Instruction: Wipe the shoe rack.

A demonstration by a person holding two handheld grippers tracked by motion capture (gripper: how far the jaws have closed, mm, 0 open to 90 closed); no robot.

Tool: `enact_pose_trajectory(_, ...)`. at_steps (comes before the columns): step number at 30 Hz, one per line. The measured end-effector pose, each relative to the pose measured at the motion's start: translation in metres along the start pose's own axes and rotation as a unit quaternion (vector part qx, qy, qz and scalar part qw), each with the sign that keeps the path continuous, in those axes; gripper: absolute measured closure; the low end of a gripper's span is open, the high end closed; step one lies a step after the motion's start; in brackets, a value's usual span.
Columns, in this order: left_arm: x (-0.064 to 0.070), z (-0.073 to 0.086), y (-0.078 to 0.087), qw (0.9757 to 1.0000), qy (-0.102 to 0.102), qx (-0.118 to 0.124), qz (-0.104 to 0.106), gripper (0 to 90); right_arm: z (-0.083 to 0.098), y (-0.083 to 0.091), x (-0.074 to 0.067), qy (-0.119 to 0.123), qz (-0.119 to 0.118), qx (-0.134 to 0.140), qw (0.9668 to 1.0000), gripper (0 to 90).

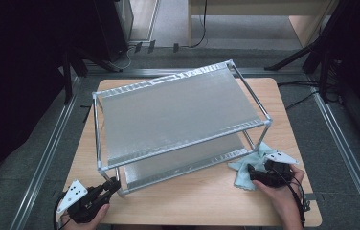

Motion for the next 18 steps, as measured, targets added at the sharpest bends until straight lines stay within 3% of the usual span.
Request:
enact_pose_trajectory(2,0.001,0.000,0.000,1.0000,0.000,-0.001,0.002,76.1,-0.001,0.003,0.000,-0.004,0.001,0.004,1.0000,31.7)
enact_pose_trajectory(5,0.006,0.001,-0.004,0.9999,-0.010,-0.006,0.000,77.3,-0.001,0.006,0.003,-0.022,0.005,0.010,0.9997,66.9)
enact_pose_trajectory(6,0.007,0.001,-0.006,0.9999,-0.013,-0.007,0.000,77.5,-0.001,0.007,0.004,-0.037,0.005,0.006,0.9993,71.9)
enact_pose_trajectory(7,0.009,0.001,-0.007,0.9998,-0.015,-0.008,-0.001,77.7,-0.001,0.008,0.006,-0.046,0.008,0.001,0.9989,74.2)
enact_pose_trajectory(9,0.010,0.001,-0.008,0.9998,-0.019,-0.009,-0.004,78.1,-0.004,0.011,0.010,-0.041,0.030,0.008,0.9987,75.7)
enact_pose_trajectory(13,0.010,0.001,-0.009,0.9997,-0.021,-0.010,-0.005,78.3,-0.034,0.040,0.020,-0.071,0.045,0.071,0.9939,76.3)
enact_pose_trajectory(16,0.011,0.001,-0.009,0.9997,-0.022,-0.009,-0.010,78.4,-0.064,0.071,0.026,-0.095,0.053,0.128,0.9857,76.4)
enact_pose_trajectory(18,0.011,0.001,-0.009,0.9996,-0.023,-0.010,-0.012,78.5,-0.086,0.094,0.027,-0.107,0.061,0.172,0.9775,76.3)
Point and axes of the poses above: each handheld gripper's, and its own axes: y roughly backward along the jaws, z roughly out of its underside, x roughly to its right, the point moved 9 cm from there along -y, roughly forward along the jaws, and after that the axes turned 14 degrees about z, right-handed, at the moved point
